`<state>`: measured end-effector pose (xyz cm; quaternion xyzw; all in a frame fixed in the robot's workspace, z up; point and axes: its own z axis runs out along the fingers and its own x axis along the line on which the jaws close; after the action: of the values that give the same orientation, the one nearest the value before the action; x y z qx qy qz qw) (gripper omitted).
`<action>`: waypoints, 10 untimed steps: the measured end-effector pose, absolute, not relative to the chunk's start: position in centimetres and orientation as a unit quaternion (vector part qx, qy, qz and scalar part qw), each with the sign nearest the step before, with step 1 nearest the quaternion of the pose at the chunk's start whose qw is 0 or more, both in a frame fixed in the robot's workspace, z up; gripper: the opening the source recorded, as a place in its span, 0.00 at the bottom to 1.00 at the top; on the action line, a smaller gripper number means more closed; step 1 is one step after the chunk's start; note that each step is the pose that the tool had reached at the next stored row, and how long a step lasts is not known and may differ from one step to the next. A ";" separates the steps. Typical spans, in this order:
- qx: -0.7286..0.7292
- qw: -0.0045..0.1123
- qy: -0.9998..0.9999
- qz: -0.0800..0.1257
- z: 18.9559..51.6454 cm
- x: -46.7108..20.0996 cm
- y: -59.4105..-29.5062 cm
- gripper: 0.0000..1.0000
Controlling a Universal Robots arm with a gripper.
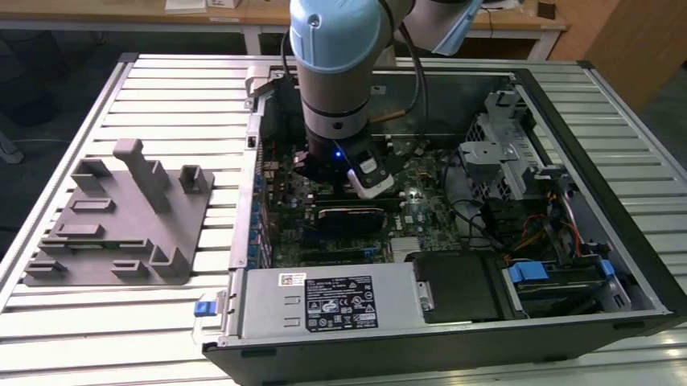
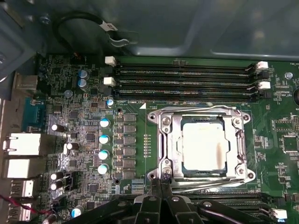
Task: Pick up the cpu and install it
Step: 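Install the second cpu locking lever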
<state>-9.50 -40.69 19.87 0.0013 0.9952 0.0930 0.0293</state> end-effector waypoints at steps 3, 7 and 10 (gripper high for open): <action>0.001 0.029 0.995 0.094 19.8 -9.6 -40.7 0.11; 0.001 0.029 0.995 0.094 19.7 -9.7 -40.7 0.11; 0.001 0.029 0.995 0.095 19.7 -9.7 -40.7 0.11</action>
<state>-9.67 -40.69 19.69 0.0014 0.9951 0.0947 0.0293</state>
